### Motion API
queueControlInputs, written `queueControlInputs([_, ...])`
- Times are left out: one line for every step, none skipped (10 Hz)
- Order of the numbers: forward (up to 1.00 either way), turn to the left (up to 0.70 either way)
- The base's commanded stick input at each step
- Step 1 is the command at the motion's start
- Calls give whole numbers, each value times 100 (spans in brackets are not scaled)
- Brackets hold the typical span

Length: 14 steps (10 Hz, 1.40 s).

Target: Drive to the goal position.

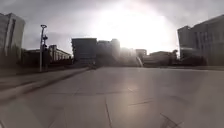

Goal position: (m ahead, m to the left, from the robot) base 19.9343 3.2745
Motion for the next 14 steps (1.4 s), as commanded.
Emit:
queueControlInputs([85, 0])
queueControlInputs([85, 0])
queueControlInputs([85, 0])
queueControlInputs([85, 0])
queueControlInputs([85, 0])
queueControlInputs([85, 0])
queueControlInputs([85, 0])
queueControlInputs([85, 0])
queueControlInputs([85, 0])
queueControlInputs([85, 0])
queueControlInputs([85, 0])
queueControlInputs([85, 0])
queueControlInputs([85, 0])
queueControlInputs([85, 0])
